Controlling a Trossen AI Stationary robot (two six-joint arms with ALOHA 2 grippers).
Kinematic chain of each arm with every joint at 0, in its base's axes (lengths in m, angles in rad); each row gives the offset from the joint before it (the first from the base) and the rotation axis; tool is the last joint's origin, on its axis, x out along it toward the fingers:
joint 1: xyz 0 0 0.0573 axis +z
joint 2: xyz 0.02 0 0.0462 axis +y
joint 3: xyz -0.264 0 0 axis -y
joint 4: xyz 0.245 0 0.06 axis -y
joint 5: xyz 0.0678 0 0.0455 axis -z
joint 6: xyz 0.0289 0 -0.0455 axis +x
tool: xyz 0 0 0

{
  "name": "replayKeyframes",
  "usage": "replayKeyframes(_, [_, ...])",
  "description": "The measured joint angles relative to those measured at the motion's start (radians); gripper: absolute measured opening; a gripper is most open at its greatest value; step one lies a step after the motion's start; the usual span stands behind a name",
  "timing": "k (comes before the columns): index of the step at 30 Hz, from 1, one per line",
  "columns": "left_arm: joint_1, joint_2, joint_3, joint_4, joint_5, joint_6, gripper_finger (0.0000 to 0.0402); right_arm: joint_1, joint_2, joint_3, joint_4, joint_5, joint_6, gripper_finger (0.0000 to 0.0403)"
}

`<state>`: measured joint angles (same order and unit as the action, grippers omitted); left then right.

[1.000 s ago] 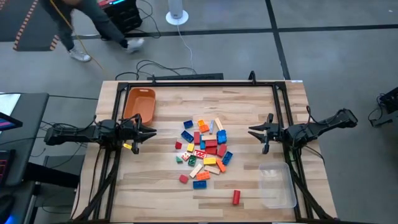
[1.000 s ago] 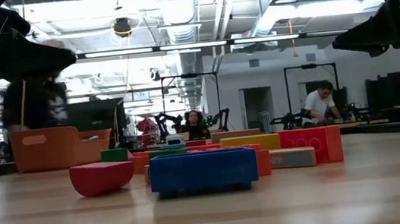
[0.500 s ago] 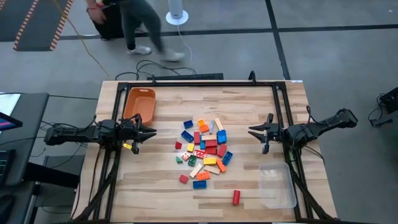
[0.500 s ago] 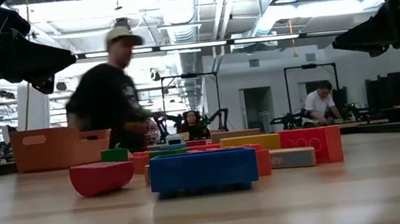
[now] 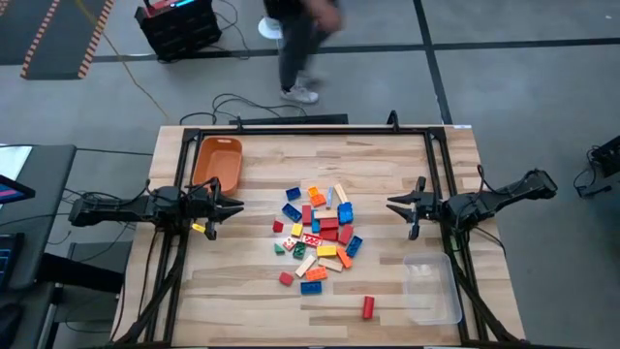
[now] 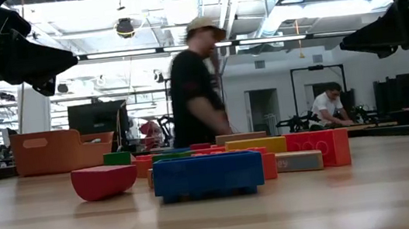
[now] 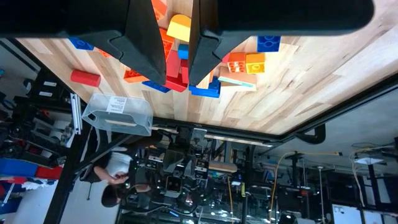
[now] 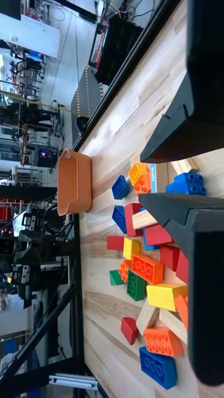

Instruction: Sort blocks by size

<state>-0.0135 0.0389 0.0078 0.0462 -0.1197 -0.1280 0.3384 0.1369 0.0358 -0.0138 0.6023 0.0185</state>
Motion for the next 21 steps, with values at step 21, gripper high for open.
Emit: replayKeyframes(21, [0.001, 0.000, 0.000, 0.002, -0.004, 0.004, 0.0063, -0.001, 0.000, 0.000, 0.005, 0.013, -0.001, 0.0118])
